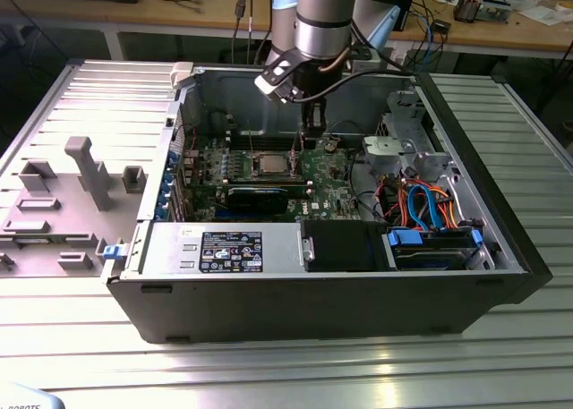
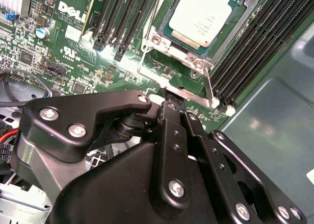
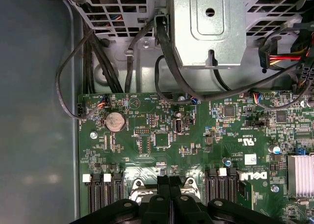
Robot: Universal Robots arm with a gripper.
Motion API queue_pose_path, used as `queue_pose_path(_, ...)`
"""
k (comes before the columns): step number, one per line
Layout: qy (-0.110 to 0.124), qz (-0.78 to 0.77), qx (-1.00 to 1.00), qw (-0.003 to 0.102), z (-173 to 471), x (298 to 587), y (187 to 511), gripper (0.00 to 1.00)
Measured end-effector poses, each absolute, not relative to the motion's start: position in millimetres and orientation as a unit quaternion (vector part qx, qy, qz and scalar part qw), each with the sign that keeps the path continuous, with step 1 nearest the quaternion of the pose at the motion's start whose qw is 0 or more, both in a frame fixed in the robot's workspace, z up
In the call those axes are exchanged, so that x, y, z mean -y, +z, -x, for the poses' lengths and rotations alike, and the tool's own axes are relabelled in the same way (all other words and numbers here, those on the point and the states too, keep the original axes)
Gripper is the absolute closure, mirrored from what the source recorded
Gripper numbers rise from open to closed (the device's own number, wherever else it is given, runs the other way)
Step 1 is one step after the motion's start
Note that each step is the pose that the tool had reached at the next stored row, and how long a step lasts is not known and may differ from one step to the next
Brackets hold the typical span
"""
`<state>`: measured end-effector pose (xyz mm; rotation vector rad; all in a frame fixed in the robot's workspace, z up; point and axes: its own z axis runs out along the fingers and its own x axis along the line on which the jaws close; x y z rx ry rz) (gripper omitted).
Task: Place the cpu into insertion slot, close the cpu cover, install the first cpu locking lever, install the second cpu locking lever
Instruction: 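Close the cpu cover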
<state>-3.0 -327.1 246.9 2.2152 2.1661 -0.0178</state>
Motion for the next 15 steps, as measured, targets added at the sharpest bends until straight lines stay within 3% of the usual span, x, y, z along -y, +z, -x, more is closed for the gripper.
queue_pose_path(15,-0.006,-0.715,-0.699,0.022,7.5,327.1,245.6,0.89)
